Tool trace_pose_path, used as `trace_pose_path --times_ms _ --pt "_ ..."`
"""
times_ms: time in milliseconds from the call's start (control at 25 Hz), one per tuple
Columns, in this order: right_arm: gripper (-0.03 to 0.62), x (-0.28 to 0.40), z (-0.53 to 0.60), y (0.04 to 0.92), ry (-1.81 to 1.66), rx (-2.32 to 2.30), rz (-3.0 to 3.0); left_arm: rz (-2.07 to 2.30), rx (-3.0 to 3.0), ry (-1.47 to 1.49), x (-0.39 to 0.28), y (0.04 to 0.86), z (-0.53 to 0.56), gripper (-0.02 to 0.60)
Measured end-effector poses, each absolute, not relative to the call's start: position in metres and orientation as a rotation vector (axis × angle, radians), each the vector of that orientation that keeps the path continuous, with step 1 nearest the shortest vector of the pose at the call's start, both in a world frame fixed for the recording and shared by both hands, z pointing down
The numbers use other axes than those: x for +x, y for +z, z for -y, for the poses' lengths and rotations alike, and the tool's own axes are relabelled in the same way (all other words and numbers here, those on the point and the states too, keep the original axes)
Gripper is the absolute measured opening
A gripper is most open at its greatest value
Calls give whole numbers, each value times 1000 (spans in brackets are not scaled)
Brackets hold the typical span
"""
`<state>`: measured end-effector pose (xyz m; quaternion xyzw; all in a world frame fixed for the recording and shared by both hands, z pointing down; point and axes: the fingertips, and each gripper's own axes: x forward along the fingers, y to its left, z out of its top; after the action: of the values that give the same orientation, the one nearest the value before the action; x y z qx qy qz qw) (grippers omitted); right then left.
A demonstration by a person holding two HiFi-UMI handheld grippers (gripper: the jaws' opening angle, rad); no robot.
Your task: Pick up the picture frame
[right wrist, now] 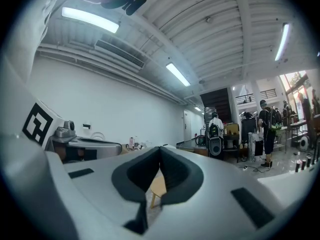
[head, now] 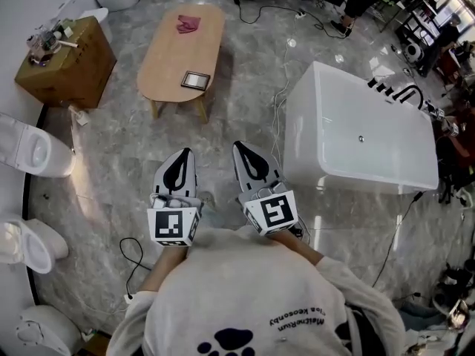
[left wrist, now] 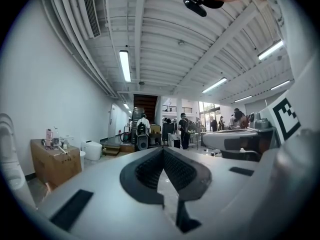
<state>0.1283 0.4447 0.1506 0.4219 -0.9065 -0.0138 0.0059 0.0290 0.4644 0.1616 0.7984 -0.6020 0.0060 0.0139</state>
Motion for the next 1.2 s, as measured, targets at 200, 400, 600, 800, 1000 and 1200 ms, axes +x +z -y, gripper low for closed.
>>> trace_pose_path --times_ms 200,400,600,800,1000,1200 --pt "8 120 -395 151 -37 1413 2784 1809 2541 22 13 160 -410 8" --pt "8 108 -358 159 -17 1489 2732 1747 2581 22 -3 166 -369 8" --pt "8 97 -339 165 -2 1498 2725 1721 2570 25 -12 175 -349 8" --pt "8 90 -332 165 7 1489 2711 1714 2555 20 -21 178 -343 8" --pt "9 87 -328 173 47 1482 2700 1710 2525 23 -26 188 -342 8" --pt "8 85 -316 175 60 1464 2718 1729 2512 26 -27 189 -331 8"
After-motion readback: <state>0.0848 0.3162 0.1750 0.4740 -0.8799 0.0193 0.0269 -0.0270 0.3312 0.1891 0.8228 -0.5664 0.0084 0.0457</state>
